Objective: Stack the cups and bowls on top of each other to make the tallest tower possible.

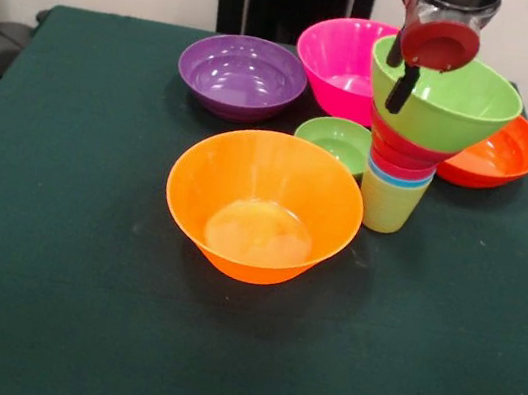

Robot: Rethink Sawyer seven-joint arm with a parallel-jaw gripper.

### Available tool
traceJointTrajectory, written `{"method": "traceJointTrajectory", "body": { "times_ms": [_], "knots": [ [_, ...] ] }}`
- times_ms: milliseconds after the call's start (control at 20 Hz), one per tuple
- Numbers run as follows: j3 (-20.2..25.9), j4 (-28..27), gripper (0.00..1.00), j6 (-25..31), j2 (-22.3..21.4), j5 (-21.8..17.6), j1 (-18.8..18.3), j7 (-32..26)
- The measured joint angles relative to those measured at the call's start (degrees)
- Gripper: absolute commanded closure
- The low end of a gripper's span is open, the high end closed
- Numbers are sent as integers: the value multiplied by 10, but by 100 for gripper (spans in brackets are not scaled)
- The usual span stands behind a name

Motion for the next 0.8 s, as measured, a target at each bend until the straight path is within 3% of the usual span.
{"method": "traceJointTrajectory", "body": {
  "times_ms": [550, 800],
  "knots": [
    [0, 0, 0, 25, -51, -1, -8, 0],
    [0, 0, 0, 45, -73, -23, -11, 0]
  ]
}}
